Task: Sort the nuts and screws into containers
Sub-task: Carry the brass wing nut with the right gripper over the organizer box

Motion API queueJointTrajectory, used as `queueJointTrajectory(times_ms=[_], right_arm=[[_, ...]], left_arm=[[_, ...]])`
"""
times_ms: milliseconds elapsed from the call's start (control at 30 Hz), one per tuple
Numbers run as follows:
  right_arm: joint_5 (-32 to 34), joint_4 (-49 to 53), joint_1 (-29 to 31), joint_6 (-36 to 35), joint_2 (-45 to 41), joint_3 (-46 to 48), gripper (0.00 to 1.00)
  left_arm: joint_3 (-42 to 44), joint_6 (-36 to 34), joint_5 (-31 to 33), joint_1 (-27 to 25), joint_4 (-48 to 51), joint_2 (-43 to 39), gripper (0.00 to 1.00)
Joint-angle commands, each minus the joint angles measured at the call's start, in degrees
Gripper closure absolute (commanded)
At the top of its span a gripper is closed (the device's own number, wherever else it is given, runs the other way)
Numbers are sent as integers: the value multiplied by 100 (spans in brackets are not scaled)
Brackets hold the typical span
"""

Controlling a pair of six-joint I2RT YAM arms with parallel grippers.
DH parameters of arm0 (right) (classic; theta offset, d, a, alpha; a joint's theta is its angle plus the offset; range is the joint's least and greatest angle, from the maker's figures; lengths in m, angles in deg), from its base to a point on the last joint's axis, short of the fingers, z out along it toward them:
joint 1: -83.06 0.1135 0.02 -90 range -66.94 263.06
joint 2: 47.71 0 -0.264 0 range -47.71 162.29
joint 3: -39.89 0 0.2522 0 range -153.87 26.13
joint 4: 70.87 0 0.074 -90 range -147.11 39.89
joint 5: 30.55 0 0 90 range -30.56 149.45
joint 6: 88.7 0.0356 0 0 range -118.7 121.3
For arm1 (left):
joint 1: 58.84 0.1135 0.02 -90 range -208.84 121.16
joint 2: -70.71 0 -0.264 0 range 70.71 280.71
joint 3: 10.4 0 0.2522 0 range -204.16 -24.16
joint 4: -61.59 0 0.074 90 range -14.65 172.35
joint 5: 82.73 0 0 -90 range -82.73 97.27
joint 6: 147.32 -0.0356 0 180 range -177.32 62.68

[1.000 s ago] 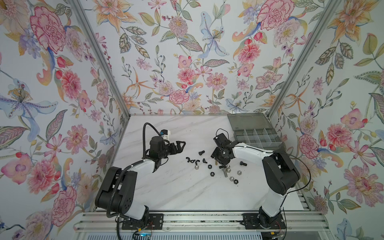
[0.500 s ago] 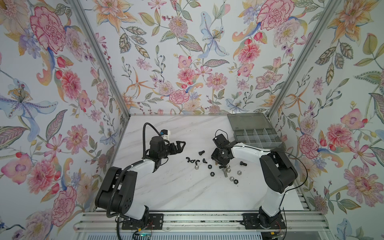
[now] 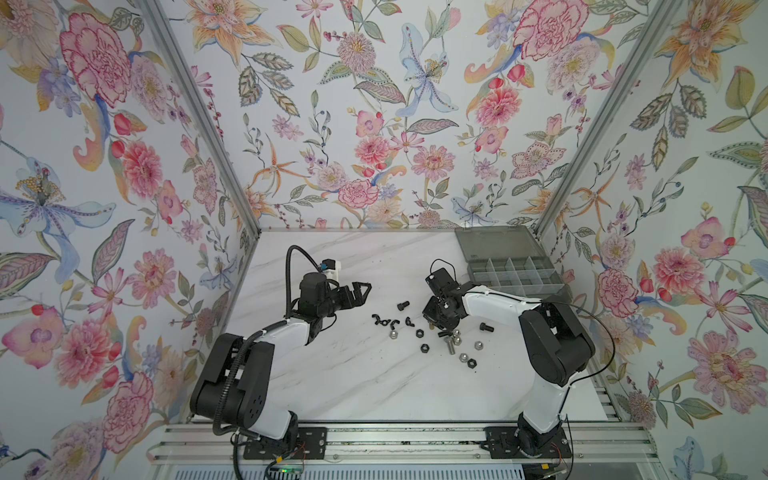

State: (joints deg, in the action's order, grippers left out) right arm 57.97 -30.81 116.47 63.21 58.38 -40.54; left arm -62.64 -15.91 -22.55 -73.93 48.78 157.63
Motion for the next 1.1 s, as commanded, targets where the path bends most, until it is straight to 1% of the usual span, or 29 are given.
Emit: queueJointTrajectory(times_ms=[0, 133, 233, 400, 500, 633, 700, 767, 933, 1000, 1067], right_arm=[[206, 81, 60, -200, -6, 61, 90], [335, 46, 70, -690, -96, 15, 100], [362, -72, 69, -1115, -230, -8, 100], [200, -284, 14, -1886, -517, -67, 100], [-48, -288, -110, -2506, -704, -168, 100], [-437, -275, -602, -3157, -1076, -160, 100], [-486, -271, -949, -3574, -1309, -179, 100], [-599, -257, -1492, -3887, -1549, -192, 100], [-954, -257, -2704, -4209, -1766, -309, 100], [-998, -254, -3080, -4374, -1724, -388, 100], [-945, -252, -3327, -4550, -1627, -478, 100]], left_arm=[[-109, 5, -124, -69, -15, 49, 1], [-108, 0, -129, -69, -19, 53, 0], [-107, 2, -129, -73, -19, 58, 1], [-107, 27, -155, -86, -72, 93, 1], [-116, 46, -173, -85, -101, 104, 1], [-129, 46, -197, -83, -103, 91, 1], [-137, 39, -200, -82, -103, 77, 1], [-138, 26, -208, -82, -94, 78, 0], [-125, 17, -199, -83, -68, 33, 1], [-129, 19, -199, -85, -65, 45, 1], [-144, 40, -207, -87, -80, 58, 1]])
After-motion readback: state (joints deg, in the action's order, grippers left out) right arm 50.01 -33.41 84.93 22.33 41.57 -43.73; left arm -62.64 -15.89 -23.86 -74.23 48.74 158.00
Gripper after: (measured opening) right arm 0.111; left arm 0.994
